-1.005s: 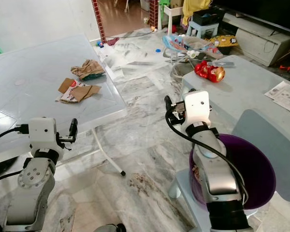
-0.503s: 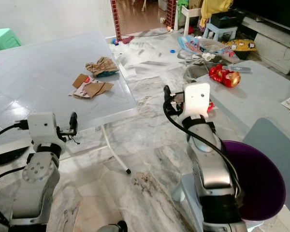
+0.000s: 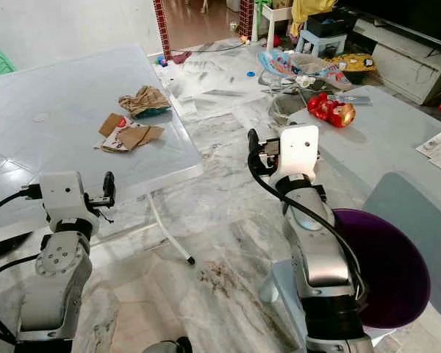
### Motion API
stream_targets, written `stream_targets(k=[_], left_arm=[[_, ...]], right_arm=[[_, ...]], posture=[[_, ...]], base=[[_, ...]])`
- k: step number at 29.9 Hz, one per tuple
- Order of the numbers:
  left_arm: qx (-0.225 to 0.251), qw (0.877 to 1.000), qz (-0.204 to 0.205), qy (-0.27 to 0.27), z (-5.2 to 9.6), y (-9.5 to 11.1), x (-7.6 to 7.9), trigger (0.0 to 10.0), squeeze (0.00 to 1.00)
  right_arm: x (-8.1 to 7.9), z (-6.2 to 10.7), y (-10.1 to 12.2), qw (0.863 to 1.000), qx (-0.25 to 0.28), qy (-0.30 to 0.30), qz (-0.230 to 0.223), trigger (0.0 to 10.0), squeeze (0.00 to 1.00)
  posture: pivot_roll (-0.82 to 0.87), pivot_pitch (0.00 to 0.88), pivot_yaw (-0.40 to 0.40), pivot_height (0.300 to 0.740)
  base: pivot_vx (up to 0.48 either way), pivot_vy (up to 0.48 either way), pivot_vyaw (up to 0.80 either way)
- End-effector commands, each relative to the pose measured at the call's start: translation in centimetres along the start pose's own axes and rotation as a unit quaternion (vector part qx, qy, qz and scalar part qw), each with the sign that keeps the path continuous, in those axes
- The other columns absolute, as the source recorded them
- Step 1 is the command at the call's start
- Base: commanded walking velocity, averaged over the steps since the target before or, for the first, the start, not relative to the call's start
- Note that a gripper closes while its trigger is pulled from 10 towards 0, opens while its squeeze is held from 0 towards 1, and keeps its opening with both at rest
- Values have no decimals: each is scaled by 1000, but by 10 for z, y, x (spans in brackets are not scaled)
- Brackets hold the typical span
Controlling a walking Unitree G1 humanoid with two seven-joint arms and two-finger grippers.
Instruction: Picking trash to rubbish bin
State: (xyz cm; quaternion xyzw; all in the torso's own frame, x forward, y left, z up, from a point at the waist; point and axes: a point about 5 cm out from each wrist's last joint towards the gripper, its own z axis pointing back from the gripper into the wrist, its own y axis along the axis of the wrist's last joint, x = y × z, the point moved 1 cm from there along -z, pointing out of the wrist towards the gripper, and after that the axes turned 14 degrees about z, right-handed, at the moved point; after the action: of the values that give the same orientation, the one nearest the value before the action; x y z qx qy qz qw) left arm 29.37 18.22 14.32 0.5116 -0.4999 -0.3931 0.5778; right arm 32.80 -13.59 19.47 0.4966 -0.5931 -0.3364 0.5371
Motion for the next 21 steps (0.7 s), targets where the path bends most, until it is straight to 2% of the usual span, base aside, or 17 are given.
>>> stream_targets(k=[1,18,21], left_arm=[[-8,1000,-7,12,0,-4,-5,10000,0],[-9,1000,-10,9,1,-5,-3,10000,0],[4,1000,-22,-2,1,-1,0,10000,0]], right_arm=[[-2,-2,4,1000,3,5,-6,10000,0],[6,-4,4,1000,1,-7,-3,10000,0],[7,-5,5,1000,2,-9,-1,10000,0]], posture=[[-47,93,31,740],[-45,101,33,740],[-47,99,35,740]], base=[[0,480,0],[0,480,0],[0,0,0]])
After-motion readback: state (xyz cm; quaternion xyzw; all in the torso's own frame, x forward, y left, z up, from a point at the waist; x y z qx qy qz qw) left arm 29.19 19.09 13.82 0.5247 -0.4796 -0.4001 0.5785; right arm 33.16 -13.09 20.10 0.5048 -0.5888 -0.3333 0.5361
